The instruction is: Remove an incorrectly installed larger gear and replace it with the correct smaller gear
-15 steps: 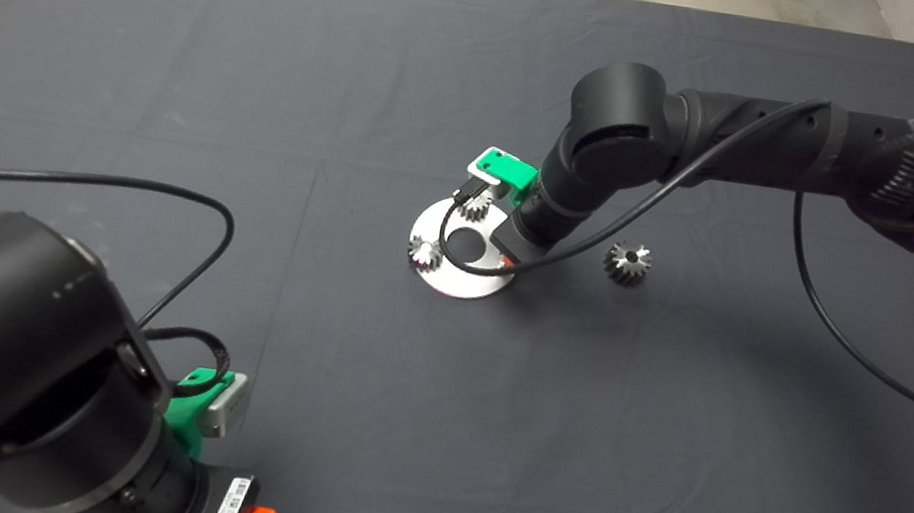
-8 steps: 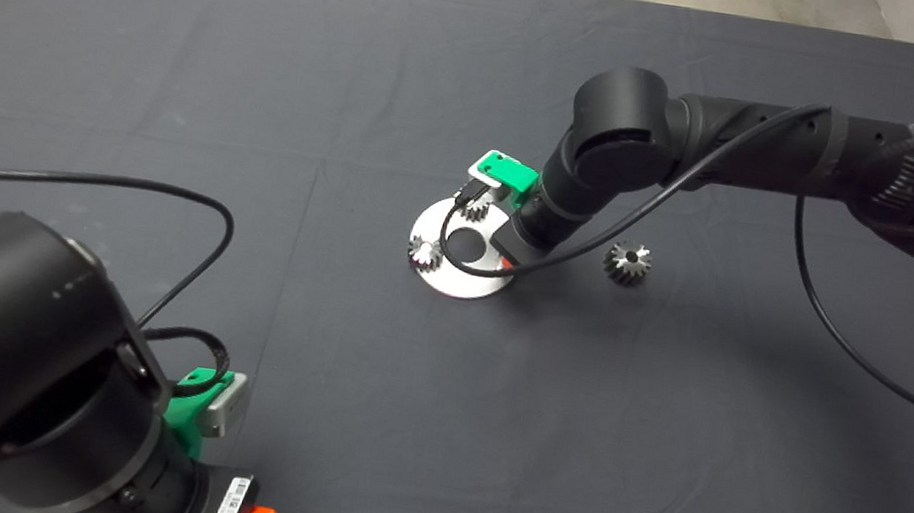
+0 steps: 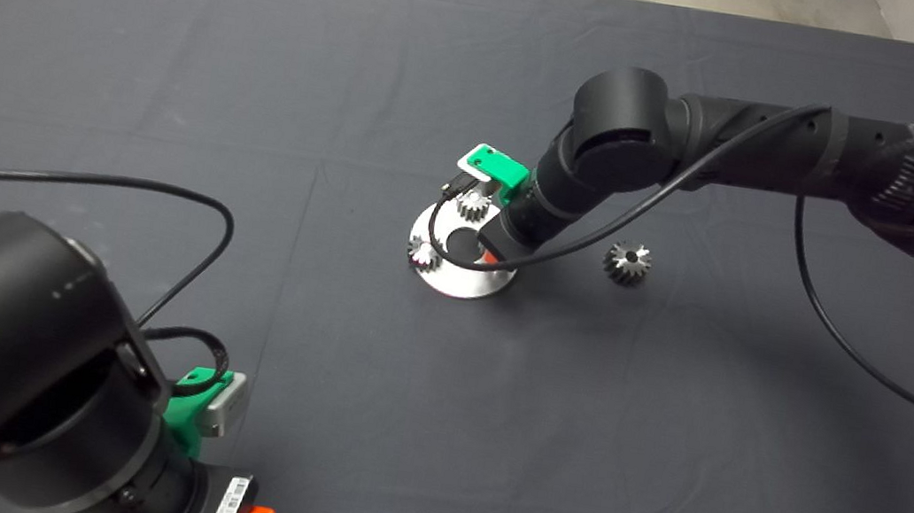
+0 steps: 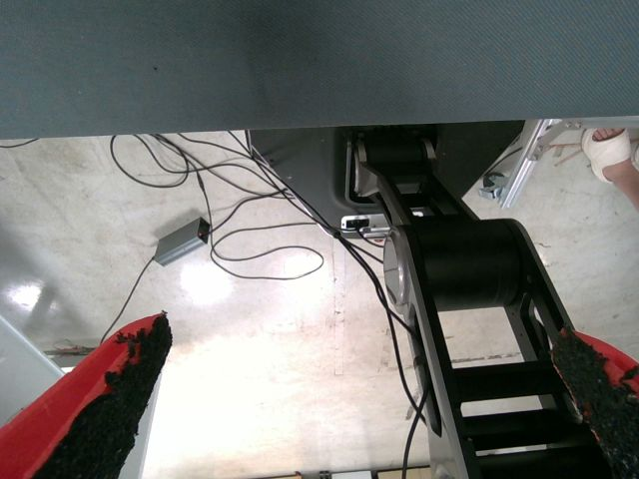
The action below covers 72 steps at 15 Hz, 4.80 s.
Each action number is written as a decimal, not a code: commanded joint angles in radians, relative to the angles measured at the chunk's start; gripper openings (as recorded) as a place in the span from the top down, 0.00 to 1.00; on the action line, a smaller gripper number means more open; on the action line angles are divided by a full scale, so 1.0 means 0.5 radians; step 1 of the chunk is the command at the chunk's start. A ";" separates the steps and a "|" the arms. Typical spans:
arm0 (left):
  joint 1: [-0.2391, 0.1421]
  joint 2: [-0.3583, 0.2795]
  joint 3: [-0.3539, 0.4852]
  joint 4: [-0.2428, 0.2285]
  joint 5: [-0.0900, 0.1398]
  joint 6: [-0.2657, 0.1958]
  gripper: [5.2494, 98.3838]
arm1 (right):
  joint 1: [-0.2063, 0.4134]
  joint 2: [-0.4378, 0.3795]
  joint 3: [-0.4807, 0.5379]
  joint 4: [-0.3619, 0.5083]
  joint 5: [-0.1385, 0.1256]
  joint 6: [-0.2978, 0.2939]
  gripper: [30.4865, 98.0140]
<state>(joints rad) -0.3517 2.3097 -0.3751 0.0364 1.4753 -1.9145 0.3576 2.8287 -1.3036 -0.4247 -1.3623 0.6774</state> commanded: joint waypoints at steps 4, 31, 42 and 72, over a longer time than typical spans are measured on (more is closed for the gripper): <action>-0.015 -0.003 0.036 -0.031 0.022 0.003 0.00 | 0.018 -0.001 0.018 0.046 -0.006 -0.005 0.88; -0.015 -0.003 0.036 -0.033 0.019 0.003 0.00 | -0.025 0.008 0.034 0.089 -0.116 -0.011 0.88; -0.015 0.000 0.036 -0.033 0.019 0.003 0.00 | -0.031 -0.004 0.032 0.089 -0.030 -0.002 0.88; -0.015 0.000 0.039 -0.033 0.019 0.006 0.00 | -0.062 -0.081 0.089 0.279 -0.052 -0.020 0.88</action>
<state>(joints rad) -0.3517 2.3100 -0.3751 0.0366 1.4813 -1.9136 0.3406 2.7946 -1.2685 -0.3757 -1.3651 0.6687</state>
